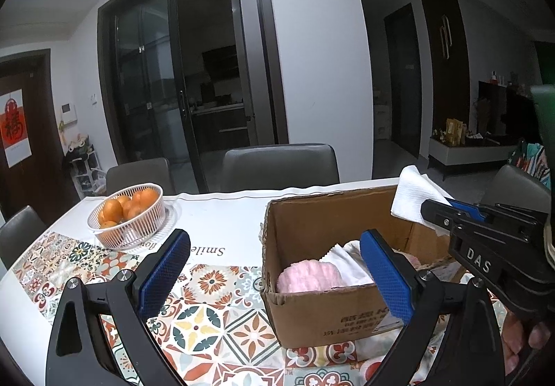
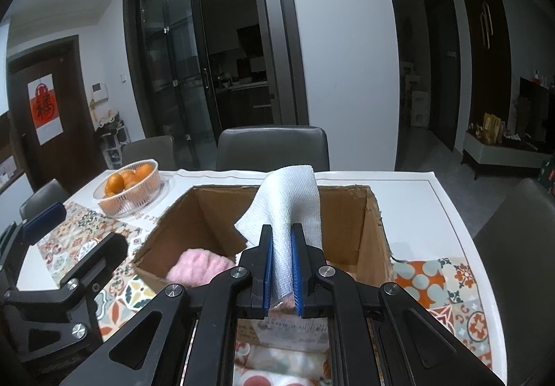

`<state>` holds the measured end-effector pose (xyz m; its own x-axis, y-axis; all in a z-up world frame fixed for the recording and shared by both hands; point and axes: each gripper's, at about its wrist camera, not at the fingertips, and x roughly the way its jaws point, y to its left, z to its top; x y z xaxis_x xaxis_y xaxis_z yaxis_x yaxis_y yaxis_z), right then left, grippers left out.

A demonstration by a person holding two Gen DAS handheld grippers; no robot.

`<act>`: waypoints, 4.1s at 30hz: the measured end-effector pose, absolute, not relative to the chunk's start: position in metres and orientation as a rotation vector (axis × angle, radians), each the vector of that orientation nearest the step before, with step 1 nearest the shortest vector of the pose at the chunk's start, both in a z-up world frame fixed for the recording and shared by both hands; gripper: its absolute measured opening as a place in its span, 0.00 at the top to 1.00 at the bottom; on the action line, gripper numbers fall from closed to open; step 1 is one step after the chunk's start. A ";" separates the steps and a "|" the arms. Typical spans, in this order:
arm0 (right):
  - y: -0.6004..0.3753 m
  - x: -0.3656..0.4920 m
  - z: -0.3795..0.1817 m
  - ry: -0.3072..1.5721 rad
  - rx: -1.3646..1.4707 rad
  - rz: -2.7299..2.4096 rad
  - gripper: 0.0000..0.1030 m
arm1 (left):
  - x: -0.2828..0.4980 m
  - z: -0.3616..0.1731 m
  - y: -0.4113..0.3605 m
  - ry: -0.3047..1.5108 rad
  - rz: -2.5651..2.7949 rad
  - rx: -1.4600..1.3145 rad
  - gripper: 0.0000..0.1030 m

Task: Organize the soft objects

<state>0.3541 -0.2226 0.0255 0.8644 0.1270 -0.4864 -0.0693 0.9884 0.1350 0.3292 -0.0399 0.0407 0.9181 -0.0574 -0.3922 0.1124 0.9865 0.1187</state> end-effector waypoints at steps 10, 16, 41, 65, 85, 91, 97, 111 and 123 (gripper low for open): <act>-0.223 0.369 0.018 0.537 0.084 0.062 0.61 | 0.335 0.034 -0.043 0.412 -0.077 0.150 0.03; -0.227 0.357 0.020 0.542 0.101 0.052 0.61 | 0.329 0.038 -0.039 0.417 -0.076 0.129 0.03; -0.243 0.234 0.057 0.457 0.094 -0.075 0.38 | 0.236 0.068 -0.046 0.358 -0.086 0.120 0.00; -0.238 0.141 0.065 0.426 0.080 -0.149 0.23 | 0.152 0.079 -0.038 0.329 -0.093 0.127 0.00; -0.226 0.123 0.069 0.401 0.060 -0.125 0.23 | 0.130 0.083 -0.028 0.307 -0.072 0.123 0.00; -0.226 0.121 0.069 0.401 0.063 -0.121 0.23 | 0.126 0.085 -0.028 0.297 -0.070 0.130 0.00; -0.225 0.120 0.069 0.401 0.065 -0.120 0.23 | 0.124 0.085 -0.029 0.294 -0.068 0.131 0.00; -0.225 0.120 0.069 0.401 0.066 -0.121 0.23 | 0.122 0.087 -0.028 0.288 -0.067 0.135 0.00; -0.225 0.118 0.069 0.401 0.067 -0.120 0.23 | 0.121 0.087 -0.029 0.290 -0.067 0.135 0.00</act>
